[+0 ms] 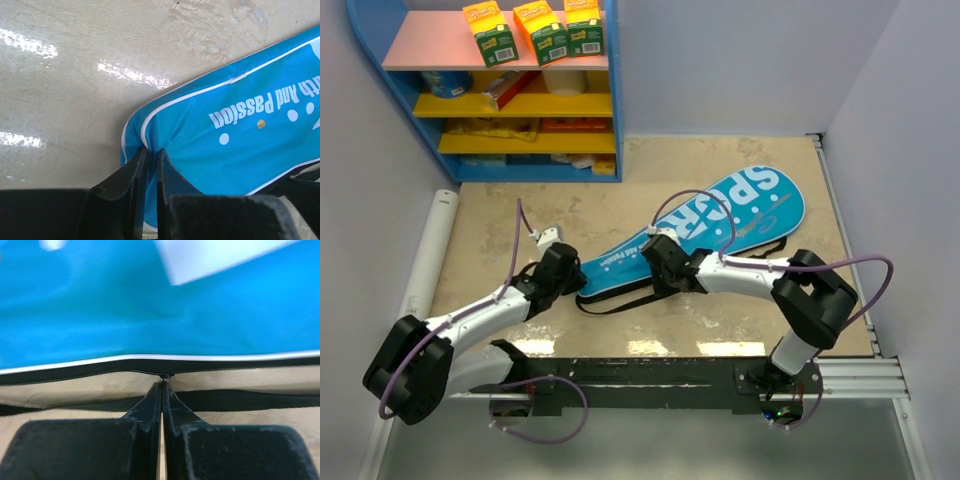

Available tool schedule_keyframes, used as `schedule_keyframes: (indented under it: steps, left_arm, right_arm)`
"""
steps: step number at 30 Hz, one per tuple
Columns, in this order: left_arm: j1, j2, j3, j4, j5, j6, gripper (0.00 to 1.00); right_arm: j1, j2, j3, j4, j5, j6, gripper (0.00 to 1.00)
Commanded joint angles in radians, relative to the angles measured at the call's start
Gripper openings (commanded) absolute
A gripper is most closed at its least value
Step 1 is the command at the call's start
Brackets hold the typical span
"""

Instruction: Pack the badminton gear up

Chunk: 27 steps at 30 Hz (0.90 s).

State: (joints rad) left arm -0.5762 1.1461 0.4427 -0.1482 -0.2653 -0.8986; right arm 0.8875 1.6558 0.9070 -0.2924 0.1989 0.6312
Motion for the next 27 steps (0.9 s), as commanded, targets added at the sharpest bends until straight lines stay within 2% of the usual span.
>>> schedule_keyframes:
  steps: [1,8,15,21,27]
  left_arm:
    - [-0.004,0.04,-0.076,-0.091,0.095,0.013,0.08]
    - [-0.004,0.014,-0.105,-0.054,0.135,0.017,0.08]
    - [-0.005,-0.009,-0.131,-0.03,0.181,0.018,0.08]
    - [-0.005,-0.062,-0.15,-0.036,0.196,0.018,0.08]
    - [-0.005,-0.108,-0.177,-0.034,0.212,0.015,0.08]
  right_arm:
    - [0.066,0.004,0.05,-0.016,-0.026,0.048,0.0]
    - [0.16,0.068,0.119,0.015,-0.055,0.09,0.0]
    - [0.252,0.205,0.291,0.021,-0.073,0.116,0.0]
    - [0.301,0.312,0.406,0.052,-0.121,0.143,0.0]
    - [0.314,0.338,0.428,0.157,-0.197,0.2,0.0]
